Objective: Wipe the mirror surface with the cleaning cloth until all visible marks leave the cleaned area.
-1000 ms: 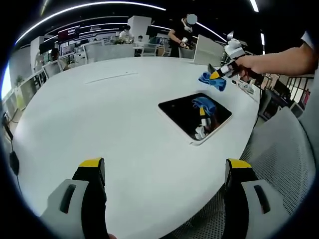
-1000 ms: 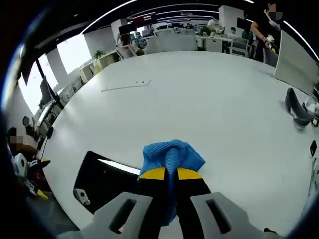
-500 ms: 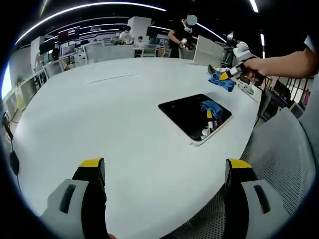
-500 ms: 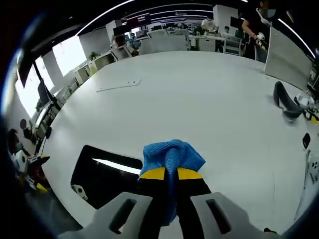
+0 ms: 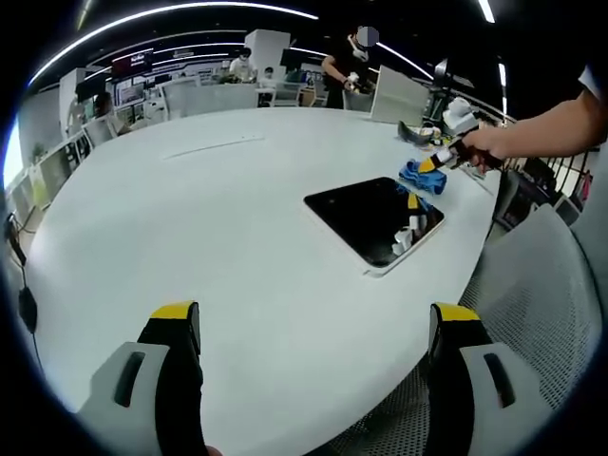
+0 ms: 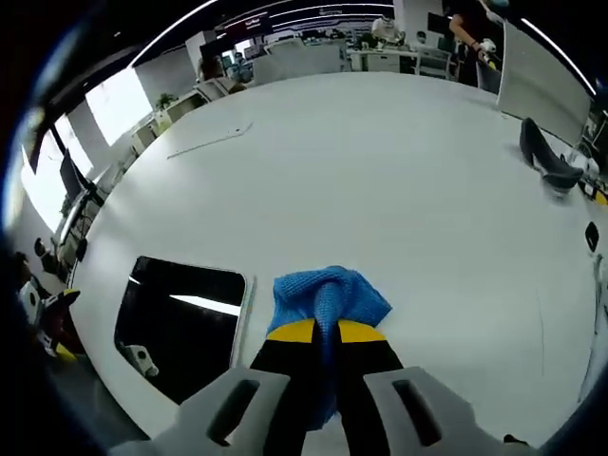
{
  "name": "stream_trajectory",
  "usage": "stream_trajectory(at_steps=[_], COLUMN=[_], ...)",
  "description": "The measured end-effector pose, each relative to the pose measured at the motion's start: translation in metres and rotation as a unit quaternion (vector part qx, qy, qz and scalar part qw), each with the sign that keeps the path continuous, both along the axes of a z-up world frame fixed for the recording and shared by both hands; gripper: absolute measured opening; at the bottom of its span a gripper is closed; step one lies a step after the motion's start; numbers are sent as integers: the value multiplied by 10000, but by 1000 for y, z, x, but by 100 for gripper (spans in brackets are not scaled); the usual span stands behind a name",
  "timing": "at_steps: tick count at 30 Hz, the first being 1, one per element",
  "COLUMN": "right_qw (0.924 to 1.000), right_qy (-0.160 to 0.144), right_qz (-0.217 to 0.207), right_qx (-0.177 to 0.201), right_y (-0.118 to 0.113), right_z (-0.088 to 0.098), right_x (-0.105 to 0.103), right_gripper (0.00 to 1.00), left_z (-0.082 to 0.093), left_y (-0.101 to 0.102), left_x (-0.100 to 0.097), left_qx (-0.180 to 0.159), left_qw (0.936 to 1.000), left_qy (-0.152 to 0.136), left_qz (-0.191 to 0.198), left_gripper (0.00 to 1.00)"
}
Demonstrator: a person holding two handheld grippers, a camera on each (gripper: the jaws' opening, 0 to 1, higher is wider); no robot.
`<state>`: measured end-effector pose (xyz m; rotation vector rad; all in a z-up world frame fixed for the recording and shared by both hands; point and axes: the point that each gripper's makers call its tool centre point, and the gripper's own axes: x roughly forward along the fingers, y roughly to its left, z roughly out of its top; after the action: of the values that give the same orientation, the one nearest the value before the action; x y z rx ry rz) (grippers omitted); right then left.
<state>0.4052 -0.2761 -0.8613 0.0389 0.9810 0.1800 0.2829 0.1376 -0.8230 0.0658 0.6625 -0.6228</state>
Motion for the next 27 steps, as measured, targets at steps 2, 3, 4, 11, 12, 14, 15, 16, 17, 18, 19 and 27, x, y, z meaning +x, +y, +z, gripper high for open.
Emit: stream_trajectory(at_steps=[2,3,4,11,12,14,15,16,17,18,19,27], right_qw=[9999,9998,9996,9997,9998,9999,9999,9999,10000,9999,9996,9929], right_qy=[68,154,260,44,30,30,12,19,-6,-141,-277,-1075], right_qz=[61,142,132,47,8,3,38,63,38,41,67,456], right_qx=[-68,-49,-12,-224,-205,-151,-126,-93,-44,44,83,207], right_y=[0,1,3,3,3,2,2,3,3,4,5,-6], right_z=[-7,-11,-15,-16,-16,-16,-15,-14,-11,-5,1,57], right_x=[-5,-8,-11,-10,-10,-9,-9,-10,-11,-9,-7,-23], right_gripper=[2,1,1,1,1,1,2,3,5,10,14,46], left_z=[0,-1,-1,-2,-1,-1,-1,-1,-1,-1,0,7], left_y=[0,0,0,2,2,1,2,2,2,2,2,9], left_x=[0,0,0,1,1,1,1,1,1,1,1,5], left_qx=[3,9,11,46,52,70,82,92,92,84,76,30], left_qw=[10000,10000,10000,10000,10000,10000,10000,10000,10000,10000,10000,9994], left_qy=[6,15,16,26,20,-2,-5,-9,-16,-27,-37,-233], left_qz=[5,11,11,29,24,11,11,16,23,32,32,237], left_gripper=[99,99,99,99,99,99,99,99,99,99,99,99])
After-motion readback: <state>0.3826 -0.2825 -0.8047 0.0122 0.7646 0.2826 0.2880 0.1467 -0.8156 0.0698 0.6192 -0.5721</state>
